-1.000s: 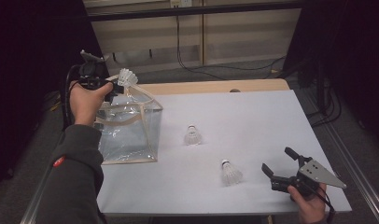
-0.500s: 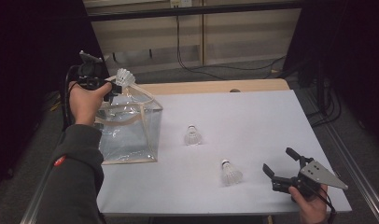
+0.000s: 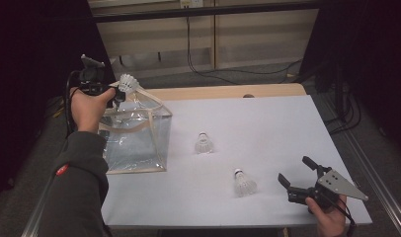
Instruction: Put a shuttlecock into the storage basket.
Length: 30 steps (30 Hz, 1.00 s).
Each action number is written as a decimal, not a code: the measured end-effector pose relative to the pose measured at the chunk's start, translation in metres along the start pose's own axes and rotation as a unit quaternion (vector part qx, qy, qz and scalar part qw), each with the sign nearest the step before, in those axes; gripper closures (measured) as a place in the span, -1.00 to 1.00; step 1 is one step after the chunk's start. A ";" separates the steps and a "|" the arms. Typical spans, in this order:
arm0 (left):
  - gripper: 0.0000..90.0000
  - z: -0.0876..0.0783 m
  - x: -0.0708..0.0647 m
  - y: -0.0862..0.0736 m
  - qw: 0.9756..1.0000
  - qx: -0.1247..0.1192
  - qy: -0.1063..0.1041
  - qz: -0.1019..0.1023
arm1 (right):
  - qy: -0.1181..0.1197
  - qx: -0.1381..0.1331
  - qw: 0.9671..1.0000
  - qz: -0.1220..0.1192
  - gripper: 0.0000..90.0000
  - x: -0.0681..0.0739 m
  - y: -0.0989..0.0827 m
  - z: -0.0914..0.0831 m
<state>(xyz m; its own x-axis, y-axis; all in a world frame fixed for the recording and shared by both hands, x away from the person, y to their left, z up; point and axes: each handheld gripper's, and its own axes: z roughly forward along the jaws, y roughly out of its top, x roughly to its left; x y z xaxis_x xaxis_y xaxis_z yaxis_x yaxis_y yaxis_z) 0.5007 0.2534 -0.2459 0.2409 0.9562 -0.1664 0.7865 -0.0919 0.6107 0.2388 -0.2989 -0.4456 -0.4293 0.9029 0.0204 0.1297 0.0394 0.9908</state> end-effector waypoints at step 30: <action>0.44 0.011 0.011 0.000 0.999 0.004 0.028 -0.021 | 0.002 0.004 1.000 0.000 -0.96 0.001 -0.001 0.003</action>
<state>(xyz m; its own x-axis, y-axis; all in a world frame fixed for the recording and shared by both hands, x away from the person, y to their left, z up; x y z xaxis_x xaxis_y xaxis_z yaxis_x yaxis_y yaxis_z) 0.5092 0.2609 -0.2565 0.1751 0.9735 -0.1474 0.8001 -0.0534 0.5975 0.2408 -0.2972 -0.4470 -0.4328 0.9013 0.0209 0.1361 0.0424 0.9898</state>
